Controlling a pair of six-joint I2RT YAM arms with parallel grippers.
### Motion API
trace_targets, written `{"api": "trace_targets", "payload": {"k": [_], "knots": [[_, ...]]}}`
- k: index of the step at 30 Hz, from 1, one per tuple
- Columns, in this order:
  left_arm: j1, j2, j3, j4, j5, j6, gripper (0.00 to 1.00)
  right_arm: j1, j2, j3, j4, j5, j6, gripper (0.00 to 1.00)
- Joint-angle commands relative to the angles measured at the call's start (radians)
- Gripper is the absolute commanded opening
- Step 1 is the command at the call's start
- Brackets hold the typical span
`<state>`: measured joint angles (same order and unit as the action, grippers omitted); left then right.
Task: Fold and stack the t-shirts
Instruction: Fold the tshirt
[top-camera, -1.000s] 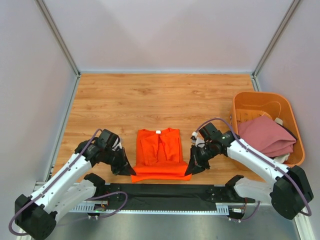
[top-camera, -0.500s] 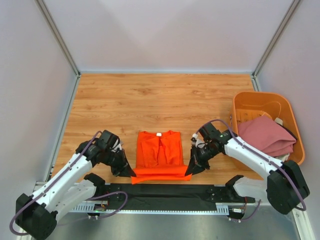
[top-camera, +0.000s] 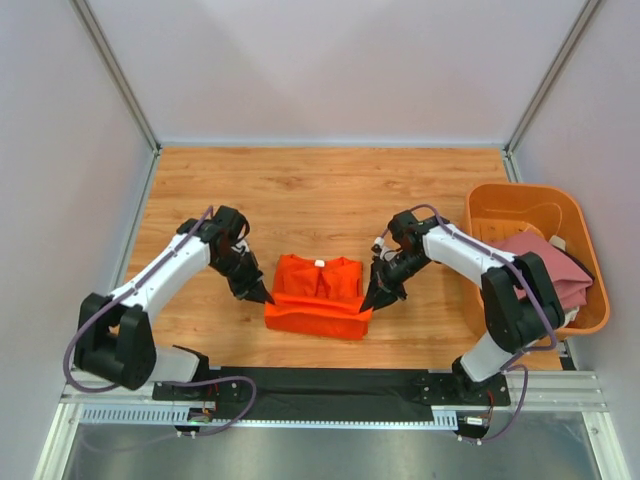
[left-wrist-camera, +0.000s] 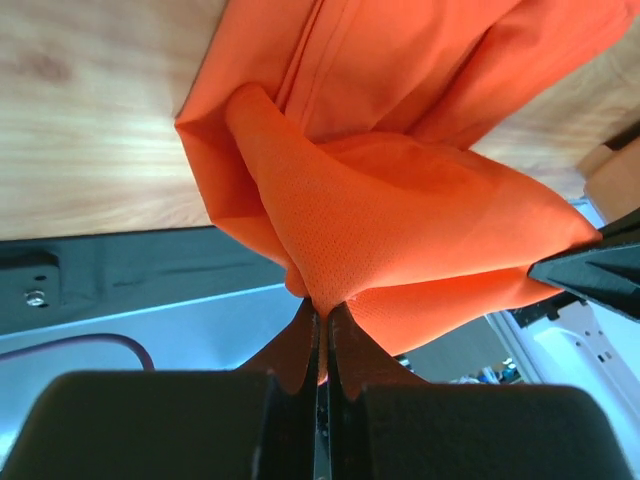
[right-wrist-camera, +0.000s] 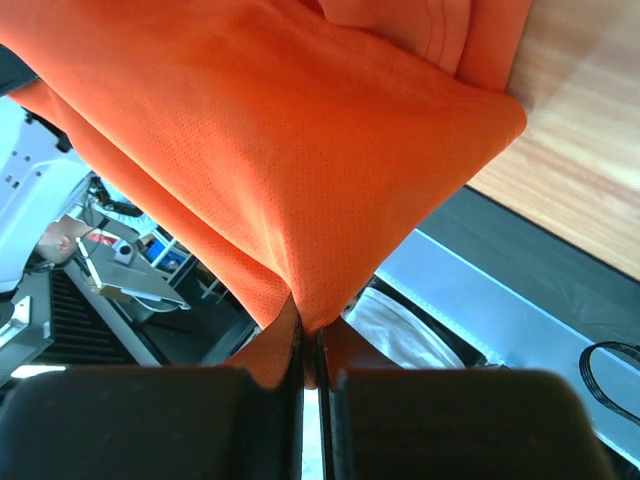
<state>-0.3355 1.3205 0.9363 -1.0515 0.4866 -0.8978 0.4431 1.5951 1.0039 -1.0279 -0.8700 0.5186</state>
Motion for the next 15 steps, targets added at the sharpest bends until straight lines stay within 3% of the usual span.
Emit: {"api": "trace_targets", "payload": {"k": [1,10,14,15], "knots": [[0.029,0.08,0.102,-0.035,-0.062,0.091,0.0,-0.035,0.055,0.055,-0.057,-0.041,-0.045,0.01],[0.062,0.302,0.283,0.013,-0.069,0.174,0.01,-0.082,0.29,0.245,0.0,-0.093,-0.029,0.05],[0.073,0.41,0.383,0.126,-0.15,0.244,0.27,-0.133,0.428,0.389,0.095,-0.104,0.015,0.14],[0.076,0.434,0.415,0.145,-0.166,0.261,0.32,-0.144,0.456,0.485,0.11,-0.052,0.011,0.32]]}}
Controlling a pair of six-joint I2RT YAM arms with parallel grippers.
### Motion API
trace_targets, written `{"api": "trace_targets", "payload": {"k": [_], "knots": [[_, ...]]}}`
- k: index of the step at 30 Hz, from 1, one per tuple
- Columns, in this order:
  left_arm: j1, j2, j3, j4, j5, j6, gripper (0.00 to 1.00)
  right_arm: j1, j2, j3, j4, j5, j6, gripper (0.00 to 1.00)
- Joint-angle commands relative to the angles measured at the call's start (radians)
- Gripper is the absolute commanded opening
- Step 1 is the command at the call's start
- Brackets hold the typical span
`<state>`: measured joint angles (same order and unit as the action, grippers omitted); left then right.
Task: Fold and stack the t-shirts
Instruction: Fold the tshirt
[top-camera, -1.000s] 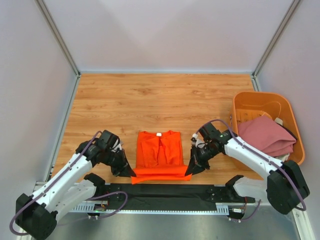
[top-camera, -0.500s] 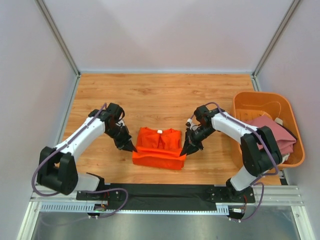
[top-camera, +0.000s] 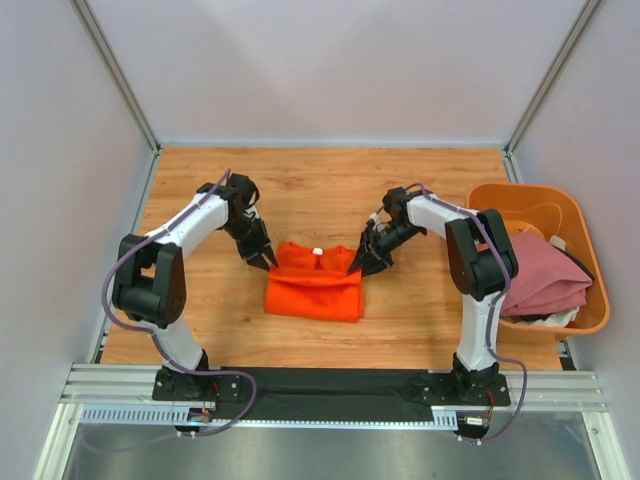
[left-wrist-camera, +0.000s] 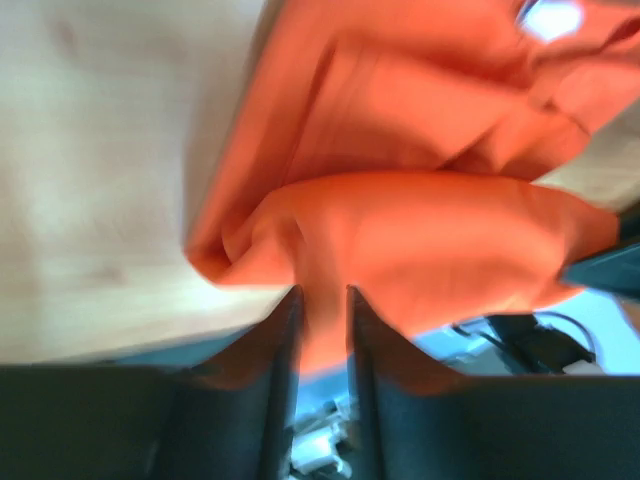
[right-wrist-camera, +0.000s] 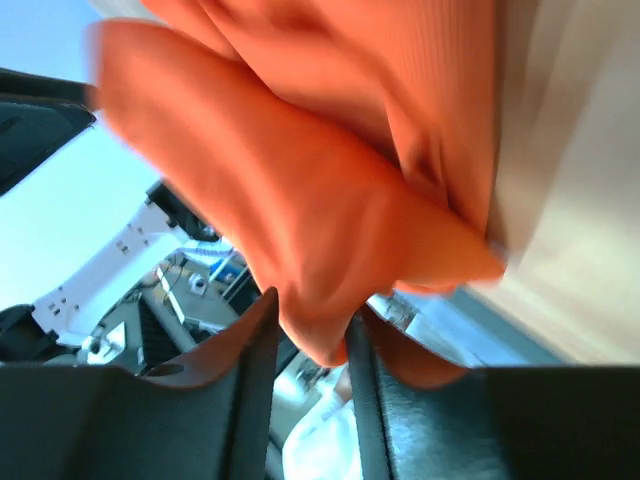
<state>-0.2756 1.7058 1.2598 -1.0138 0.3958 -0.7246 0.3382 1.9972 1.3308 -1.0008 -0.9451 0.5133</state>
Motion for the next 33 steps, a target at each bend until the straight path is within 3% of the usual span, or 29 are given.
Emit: {"api": "trace_targets", "payload": {"k": [1,3,5,6,9,12,15,17,18,20,24,29,33], "knots": [[0.016,0.084,0.148,0.156,-0.095,0.143,0.46,-0.065,0.099,0.195,0.087,0.047,0.014,0.36],[0.027,0.11,0.209,0.185,-0.138,0.149,0.56,-0.091,0.135,0.275,0.091,0.081,0.013,0.41],[0.053,0.111,0.249,0.207,-0.051,0.177,0.92,-0.116,0.12,0.295,0.094,0.081,-0.008,0.5],[0.052,0.103,0.278,0.19,-0.083,0.197,0.99,-0.12,0.108,0.306,0.084,0.126,-0.021,0.58],[0.053,0.028,0.29,0.176,-0.15,0.238,0.99,-0.125,0.063,0.36,0.035,0.212,-0.064,0.62],[0.053,-0.081,0.221,0.195,-0.144,0.264,0.96,-0.114,-0.025,0.276,0.074,0.241,-0.082,0.64],[0.052,-0.201,0.068,0.306,-0.068,0.329,0.92,-0.084,-0.125,0.177,0.102,0.363,-0.186,0.68],[0.052,-0.25,-0.034,0.391,-0.022,0.349,0.85,-0.062,-0.159,0.127,0.131,0.405,-0.214,0.68],[0.052,-0.253,-0.078,0.429,-0.015,0.349,0.69,-0.053,-0.185,0.082,0.178,0.463,-0.22,0.65],[0.052,-0.245,-0.12,0.478,0.007,0.343,0.62,-0.027,-0.189,0.062,0.209,0.511,-0.242,0.61],[0.035,-0.18,-0.122,0.482,-0.023,0.369,0.66,0.004,-0.155,0.047,0.272,0.506,-0.242,0.47],[0.024,-0.06,-0.066,0.448,-0.017,0.389,0.7,0.022,-0.089,0.076,0.287,0.513,-0.217,0.49],[0.015,-0.018,-0.054,0.478,0.009,0.375,0.61,0.024,-0.041,0.11,0.291,0.494,-0.193,0.49]]}}
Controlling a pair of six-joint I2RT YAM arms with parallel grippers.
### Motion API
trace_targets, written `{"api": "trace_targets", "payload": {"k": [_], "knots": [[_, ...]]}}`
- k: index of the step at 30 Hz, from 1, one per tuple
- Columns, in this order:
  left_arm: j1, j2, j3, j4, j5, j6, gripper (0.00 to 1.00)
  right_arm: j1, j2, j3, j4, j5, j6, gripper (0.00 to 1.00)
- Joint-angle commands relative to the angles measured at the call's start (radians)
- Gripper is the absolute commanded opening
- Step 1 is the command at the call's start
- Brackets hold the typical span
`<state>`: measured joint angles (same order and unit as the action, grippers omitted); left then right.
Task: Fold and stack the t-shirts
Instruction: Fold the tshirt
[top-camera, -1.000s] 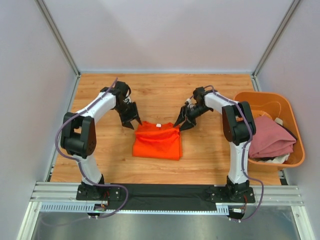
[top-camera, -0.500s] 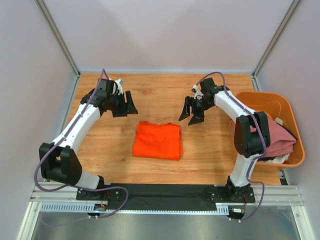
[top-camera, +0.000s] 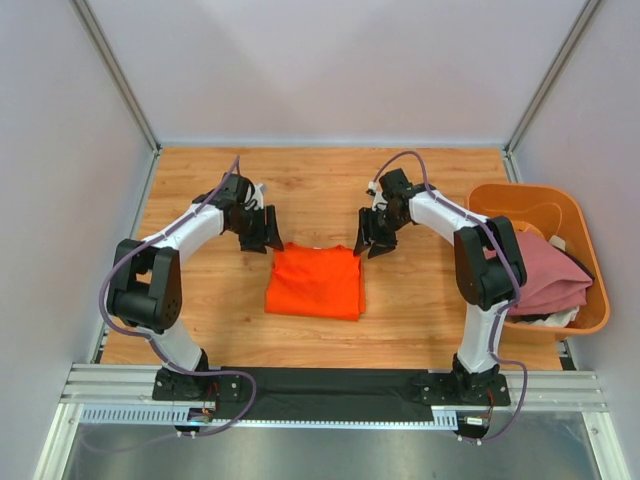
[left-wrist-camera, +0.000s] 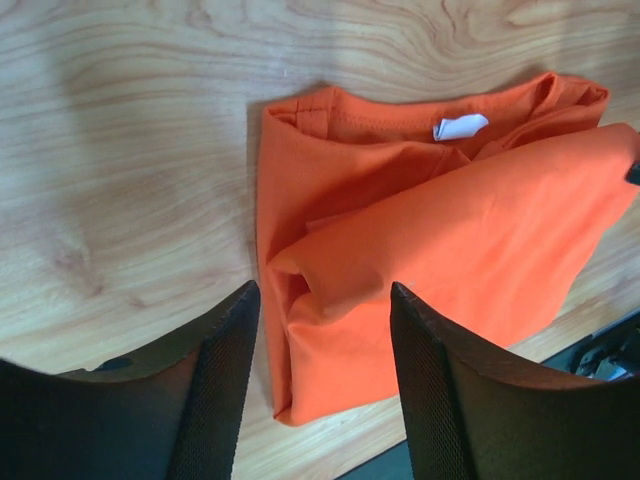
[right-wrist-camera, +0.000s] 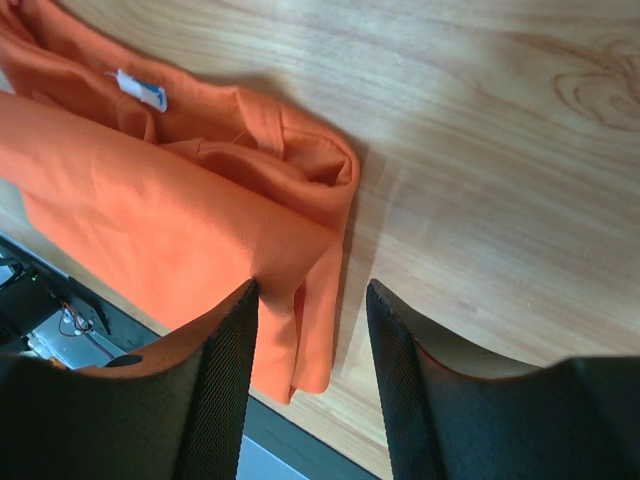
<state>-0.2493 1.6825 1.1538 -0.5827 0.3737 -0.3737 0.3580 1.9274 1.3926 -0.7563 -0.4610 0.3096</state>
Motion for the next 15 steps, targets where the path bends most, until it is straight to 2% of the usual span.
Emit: {"api": "trace_targets", "payload": {"k": [1,5,7,8,10,11,14,15], "knots": [[-0.013,0.022,0.055,0.044,0.034,0.021,0.61,0.002,0.036,0.055,0.043,0.004,0.014,0.49],[-0.018,0.042,0.057,0.05,0.034,0.007,0.54,0.009,0.042,0.062,0.054,-0.015,0.02,0.49],[-0.018,0.052,0.064,0.058,0.034,0.002,0.46,0.009,0.044,0.06,0.057,-0.013,0.026,0.46],[-0.018,0.057,0.069,0.055,0.036,0.001,0.42,0.01,0.045,0.06,0.06,-0.016,0.029,0.42],[-0.021,0.065,0.087,0.046,0.036,0.004,0.28,0.009,0.041,0.059,0.067,-0.016,0.031,0.35],[-0.021,0.065,0.09,0.04,0.031,0.005,0.14,0.009,0.039,0.057,0.077,-0.027,0.031,0.27],[-0.022,0.057,0.104,0.001,0.005,0.009,0.0,0.009,0.036,0.062,0.08,-0.042,0.033,0.14],[-0.021,0.043,0.1,-0.009,0.004,0.009,0.0,0.009,0.032,0.057,0.083,-0.06,0.033,0.0]]}}
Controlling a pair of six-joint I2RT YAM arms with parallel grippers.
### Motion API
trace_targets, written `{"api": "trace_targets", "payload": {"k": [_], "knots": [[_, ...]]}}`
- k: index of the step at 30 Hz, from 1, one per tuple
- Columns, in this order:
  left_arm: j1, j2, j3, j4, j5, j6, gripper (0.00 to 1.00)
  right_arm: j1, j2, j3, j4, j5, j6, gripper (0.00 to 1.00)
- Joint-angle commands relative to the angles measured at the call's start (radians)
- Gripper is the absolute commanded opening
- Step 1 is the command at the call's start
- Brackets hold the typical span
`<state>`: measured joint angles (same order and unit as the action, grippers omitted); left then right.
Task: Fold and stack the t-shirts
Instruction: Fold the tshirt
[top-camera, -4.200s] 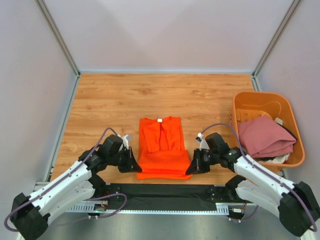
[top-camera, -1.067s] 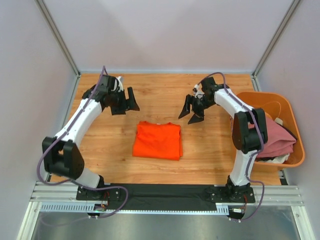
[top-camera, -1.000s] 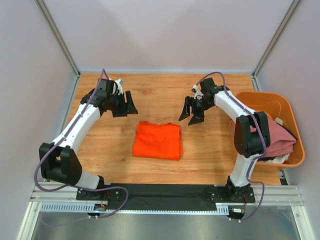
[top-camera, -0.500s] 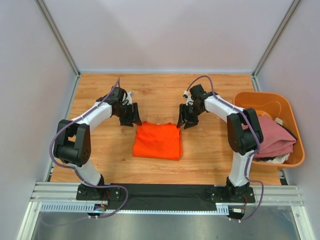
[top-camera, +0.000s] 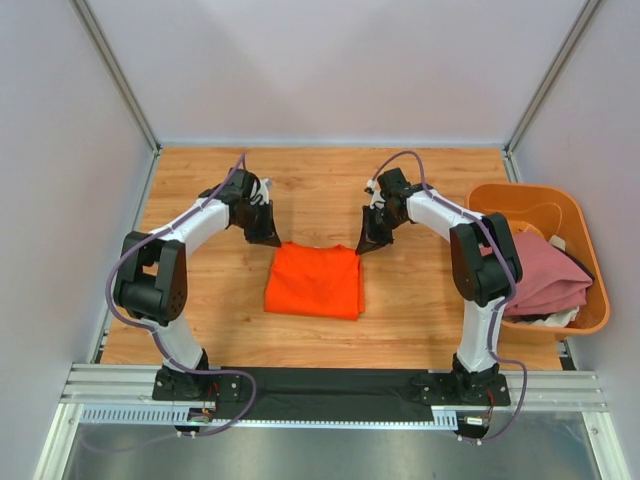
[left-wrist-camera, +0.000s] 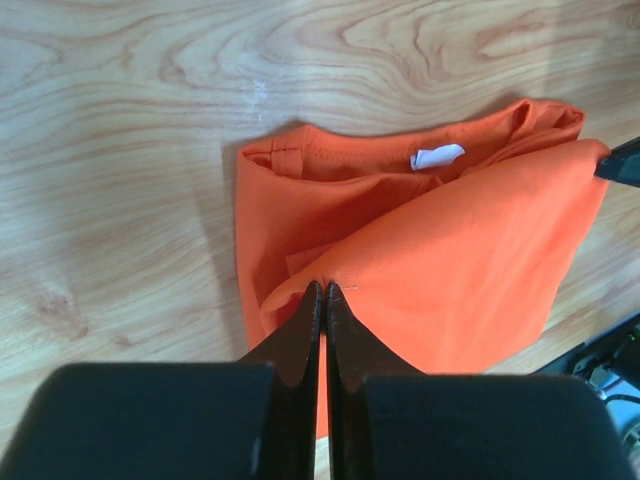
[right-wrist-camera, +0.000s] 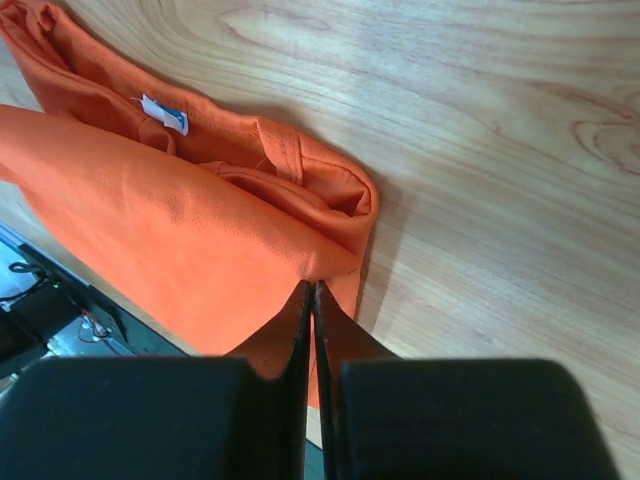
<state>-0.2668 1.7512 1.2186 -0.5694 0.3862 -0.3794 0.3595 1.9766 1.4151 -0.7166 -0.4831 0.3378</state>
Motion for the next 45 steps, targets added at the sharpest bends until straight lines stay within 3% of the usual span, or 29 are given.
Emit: {"api": "trace_targets", "payload": {"k": [1,4,8,13,16,20,23,25,29,30,31,35,37,38,40,42,45], "knots": [[-0.005,-0.033,0.032,-0.024,-0.013,0.016,0.0,0.007,-0.024,0.027,0.049,-0.038,0.01,0.0],[-0.005,-0.067,0.033,-0.067,-0.047,0.004,0.0,0.009,-0.073,0.008,0.045,-0.014,0.043,0.0],[-0.005,-0.122,0.067,-0.206,-0.078,-0.012,0.0,0.035,-0.197,0.002,-0.088,0.018,0.072,0.0],[-0.005,-0.202,0.079,-0.225,-0.102,-0.036,0.0,0.047,-0.279,-0.031,-0.129,0.07,0.128,0.0],[0.001,-0.103,0.156,-0.218,-0.159,-0.012,0.0,0.029,-0.184,0.002,-0.054,0.072,0.156,0.0],[0.018,0.214,0.361,-0.217,-0.187,0.045,0.0,-0.004,0.042,0.184,-0.026,0.048,0.152,0.0],[0.031,0.353,0.522,-0.262,-0.179,0.077,0.0,-0.033,0.158,0.273,-0.03,0.011,0.13,0.02],[0.043,0.386,0.53,-0.227,-0.219,0.073,0.06,-0.036,0.177,0.321,-0.026,0.058,0.098,0.04],[0.043,0.311,0.53,-0.17,-0.314,0.042,0.34,-0.077,0.182,0.357,-0.027,0.061,0.073,0.16],[0.043,0.291,0.519,-0.15,-0.341,0.033,0.35,-0.085,0.179,0.357,-0.027,0.067,0.066,0.17],[0.043,0.272,0.513,-0.138,-0.346,0.027,0.47,-0.09,0.179,0.364,-0.038,0.07,0.055,0.2],[0.044,0.193,0.52,-0.178,-0.371,0.014,0.8,-0.105,0.164,0.398,-0.135,0.116,-0.028,0.37],[0.044,0.165,0.512,-0.193,-0.334,0.022,0.86,-0.103,0.128,0.361,-0.133,0.11,-0.042,0.47],[0.044,0.13,0.478,-0.19,-0.316,0.028,0.86,-0.105,0.105,0.301,-0.124,0.089,-0.045,0.56],[0.044,0.085,0.422,-0.169,-0.245,0.054,0.78,-0.105,0.03,0.23,-0.074,0.058,-0.022,0.59],[0.044,0.013,0.3,-0.095,-0.11,0.05,0.7,-0.097,-0.042,0.118,-0.026,-0.036,0.038,0.59],[0.038,-0.036,0.149,0.038,0.085,0.004,0.5,-0.058,-0.097,0.01,0.037,-0.124,0.079,0.49]]}}
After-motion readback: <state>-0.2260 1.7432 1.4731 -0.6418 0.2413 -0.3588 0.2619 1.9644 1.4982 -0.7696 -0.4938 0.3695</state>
